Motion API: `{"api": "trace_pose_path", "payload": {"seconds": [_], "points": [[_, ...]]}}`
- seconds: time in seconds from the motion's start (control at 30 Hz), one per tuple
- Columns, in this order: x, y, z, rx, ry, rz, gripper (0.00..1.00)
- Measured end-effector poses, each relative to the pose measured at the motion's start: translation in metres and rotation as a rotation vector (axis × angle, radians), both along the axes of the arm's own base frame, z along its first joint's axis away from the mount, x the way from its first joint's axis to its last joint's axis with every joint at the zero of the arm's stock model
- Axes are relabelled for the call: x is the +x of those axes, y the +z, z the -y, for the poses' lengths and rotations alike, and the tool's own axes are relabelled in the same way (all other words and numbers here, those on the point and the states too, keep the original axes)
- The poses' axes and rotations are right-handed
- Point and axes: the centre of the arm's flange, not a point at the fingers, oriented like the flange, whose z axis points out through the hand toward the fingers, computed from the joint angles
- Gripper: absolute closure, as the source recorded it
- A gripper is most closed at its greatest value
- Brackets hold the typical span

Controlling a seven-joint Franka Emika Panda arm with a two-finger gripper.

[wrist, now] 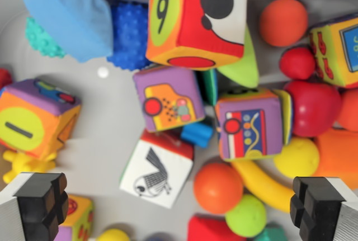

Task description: Pick an object from the bin

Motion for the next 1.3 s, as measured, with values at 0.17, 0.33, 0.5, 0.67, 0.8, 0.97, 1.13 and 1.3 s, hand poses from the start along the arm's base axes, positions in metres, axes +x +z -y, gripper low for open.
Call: {"api": "trace_pose_path", "payload": {"seconds": [0.17, 0.33, 0.5, 0.67, 0.8, 0.97, 1.13, 1.3], "points": [[0.000, 0.000, 0.000, 0.000, 0.000, 0.000, 0.00], [0.000, 0.000, 0.000, 0.000, 0.000, 0.000, 0.00], [0.000, -0.001, 0.000, 0.000, -0.002, -0.002, 0.00], [-0.003, -0.005, -0.001, 0.001, -0.018, -0.007, 0.00], [-0.007, -0.010, -0.003, 0.002, -0.038, -0.011, 0.00], [-0.013, -0.016, -0.006, 0.003, -0.068, -0.016, 0.00], [-0.021, -0.025, -0.011, 0.004, -0.109, -0.020, 0.00], [-0.030, -0.035, -0.016, 0.004, -0.158, -0.028, 0.00]]}}
